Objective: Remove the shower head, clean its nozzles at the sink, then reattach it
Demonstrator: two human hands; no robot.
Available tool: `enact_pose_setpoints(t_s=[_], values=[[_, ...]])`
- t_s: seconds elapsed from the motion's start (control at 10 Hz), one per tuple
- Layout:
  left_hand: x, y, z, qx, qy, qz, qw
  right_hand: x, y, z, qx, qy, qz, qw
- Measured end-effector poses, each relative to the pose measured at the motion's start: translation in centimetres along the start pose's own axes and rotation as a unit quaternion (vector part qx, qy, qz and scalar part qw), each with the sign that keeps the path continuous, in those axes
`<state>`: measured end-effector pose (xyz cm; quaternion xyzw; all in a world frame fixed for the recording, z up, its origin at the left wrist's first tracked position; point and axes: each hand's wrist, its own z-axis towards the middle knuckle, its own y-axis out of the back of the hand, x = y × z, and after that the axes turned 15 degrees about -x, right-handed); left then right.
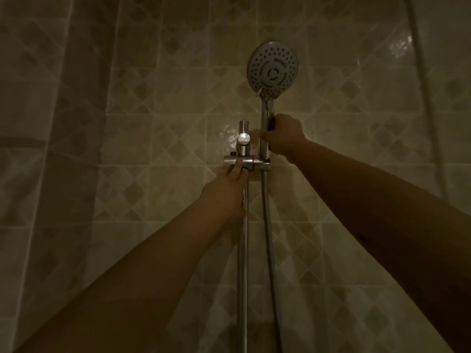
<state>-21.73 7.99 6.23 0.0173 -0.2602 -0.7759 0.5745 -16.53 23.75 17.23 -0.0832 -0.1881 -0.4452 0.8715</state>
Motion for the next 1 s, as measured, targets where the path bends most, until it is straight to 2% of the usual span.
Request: enact_pose_setpoints(t_s=[0.3,0.4,0.5,0.6,0.7,0.8,0.9,1.0], values=[[-0.3,0.5,0.1,0.010,0.004,0.002,1.000,-1.0,-0.3,-0.5,-0.011,0.015,0.008,1.000],[-0.1,1.0,0.5,0.032,0.002,-0.004,0.999,-1.1,-0.6,-0.9,-0.027,0.030,-0.005,0.999],[-0.1,2.0,1.1,0.083,-0.026,0.011,0.996,-0.7,0.0,-1.2,-0.012,0.026,-0.026,0.999],[-0.6,3.7,0.6,0.118,-0.012,-0.066,0.991,-0.9,1.5,-1.9,0.042,-0.003,-0.039,0.998],[-1.2,5.3,-2.0,0.092,-0.001,-0.203,0.975,-1.5,3.7,-4.5,0.094,-0.028,-0.048,0.994],[-1.9,6.5,-5.8,0.019,-0.001,-0.279,0.960,-2.4,5.7,-8.4,0.143,0.041,-0.141,0.979],[-2.6,7.5,-9.4,-0.002,0.003,-0.239,0.971,-2.8,8.4,-12.4,0.162,0.132,-0.268,0.941],[-3.4,8.7,-11.9,-0.005,0.033,-0.128,0.991,-3.3,10.6,-15.7,0.156,0.189,-0.347,0.905]])
